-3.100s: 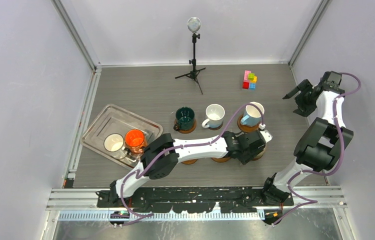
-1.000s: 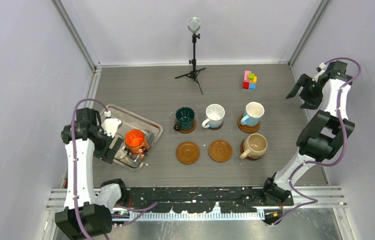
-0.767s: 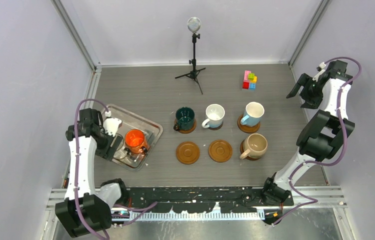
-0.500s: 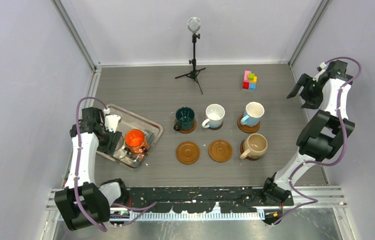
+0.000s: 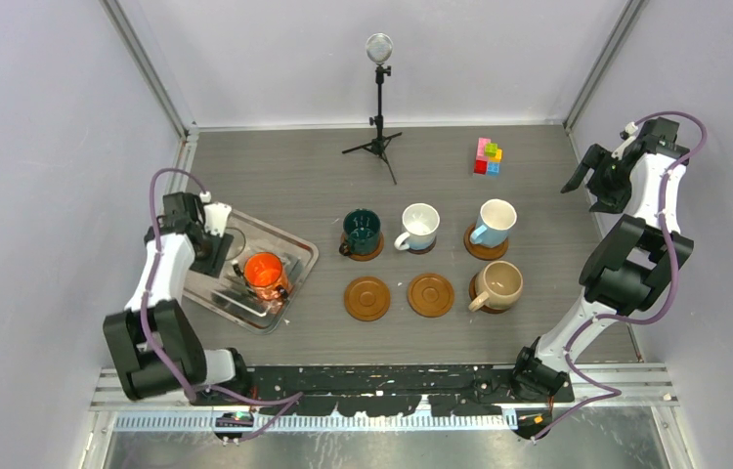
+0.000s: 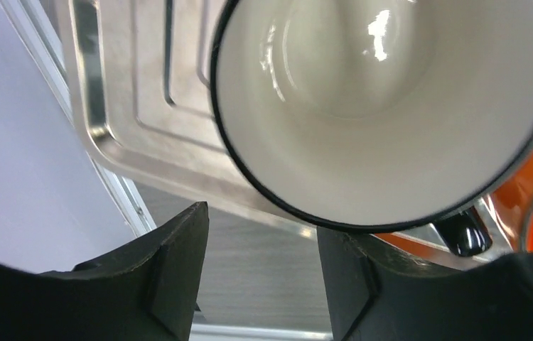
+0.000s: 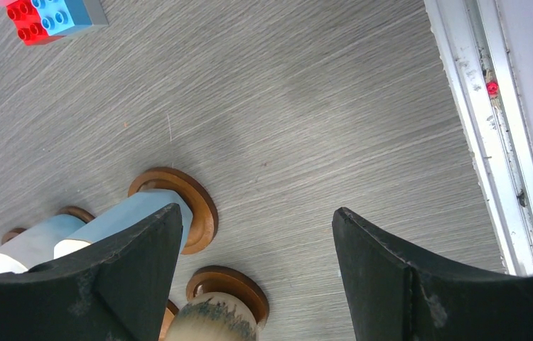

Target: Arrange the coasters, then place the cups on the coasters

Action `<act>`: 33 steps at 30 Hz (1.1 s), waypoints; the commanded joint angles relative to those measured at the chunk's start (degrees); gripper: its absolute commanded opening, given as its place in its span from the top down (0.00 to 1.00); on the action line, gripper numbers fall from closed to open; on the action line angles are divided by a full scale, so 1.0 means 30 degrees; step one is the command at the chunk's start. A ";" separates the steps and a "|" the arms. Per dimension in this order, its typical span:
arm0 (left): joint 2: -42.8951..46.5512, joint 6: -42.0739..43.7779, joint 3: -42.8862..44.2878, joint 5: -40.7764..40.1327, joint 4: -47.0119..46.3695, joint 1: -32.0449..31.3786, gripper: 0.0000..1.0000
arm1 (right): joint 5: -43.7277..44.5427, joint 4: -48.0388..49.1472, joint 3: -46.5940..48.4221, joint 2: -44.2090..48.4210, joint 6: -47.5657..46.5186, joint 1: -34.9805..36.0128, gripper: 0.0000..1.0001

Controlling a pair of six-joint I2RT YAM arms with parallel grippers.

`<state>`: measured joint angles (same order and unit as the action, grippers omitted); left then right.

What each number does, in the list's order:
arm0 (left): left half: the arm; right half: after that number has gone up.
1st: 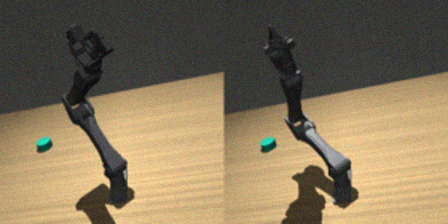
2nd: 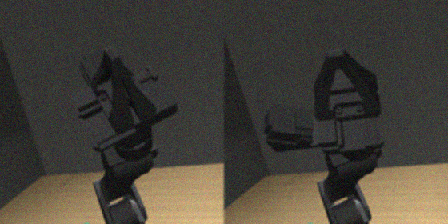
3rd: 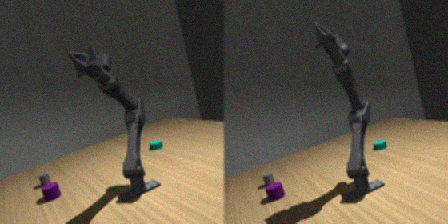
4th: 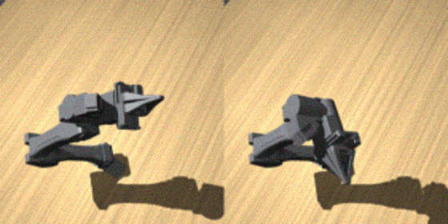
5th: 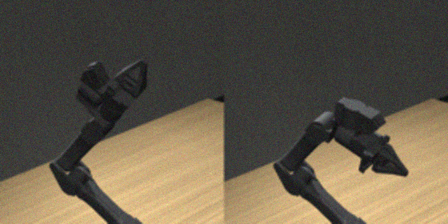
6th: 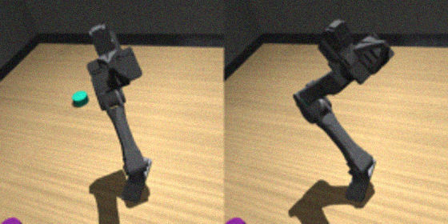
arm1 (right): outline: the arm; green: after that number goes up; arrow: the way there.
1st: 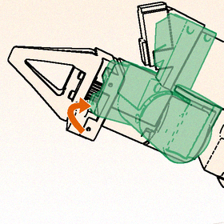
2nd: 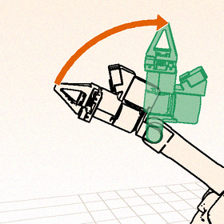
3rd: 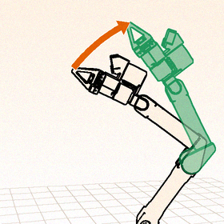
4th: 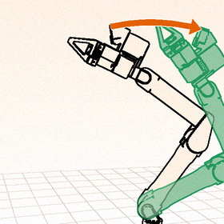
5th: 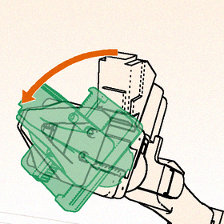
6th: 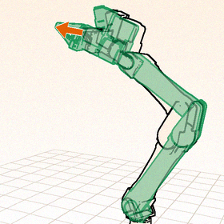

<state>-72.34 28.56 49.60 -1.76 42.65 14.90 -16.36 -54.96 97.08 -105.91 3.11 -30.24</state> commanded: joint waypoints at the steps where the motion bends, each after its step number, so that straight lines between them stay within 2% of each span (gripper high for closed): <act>1: -0.2611 -0.0699 0.2480 -0.0090 -0.3587 0.0448 0.40 | 0.0209 0.0066 0.0512 0.0528 -0.0210 -0.0089 0.18; 5: -0.4967 -0.1537 0.5052 0.0430 -0.3604 0.1377 0.38 | 0.0242 -0.0017 0.0511 0.0536 -0.0319 -0.0086 0.18; 7: -0.5409 -0.1619 0.6025 0.1503 -0.2755 0.1835 0.36 | 0.0244 -0.0093 0.0482 0.0549 -0.0410 -0.0108 0.18; 11: -0.4162 -0.1154 0.6424 0.4820 -0.0630 0.2527 0.29 | 0.0202 -0.0091 0.0348 0.0687 -0.0596 -0.0111 0.18; 14: -0.2946 -0.0275 0.6392 0.7365 0.2114 0.2549 0.23 | -0.0088 -0.0093 0.0365 0.0703 -0.0530 -0.0102 0.18; 17: -0.2165 -0.0237 0.6149 0.8671 0.3612 0.2541 0.19 | -0.0410 -0.0086 0.0417 0.0610 -0.0317 -0.0086 0.18; 21: -0.2201 -0.1459 0.5567 0.8824 0.3432 0.2251 0.20 | -0.0603 -0.0019 0.0488 0.0348 -0.0193 -0.0086 0.18; 28: -0.2635 -0.2834 0.4454 0.6931 0.1358 0.0718 0.24 | -0.0474 -0.0194 0.0873 0.0213 -0.0347 -0.0078 0.18; 33: -0.3459 -0.3762 0.2908 0.4663 -0.1129 0.0110 0.32 | -0.0350 -0.0213 0.0686 0.0336 -0.0423 -0.0079 0.18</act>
<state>-80.66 20.51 60.97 17.74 46.54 16.12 -17.21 -55.40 97.12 -105.91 2.26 -30.24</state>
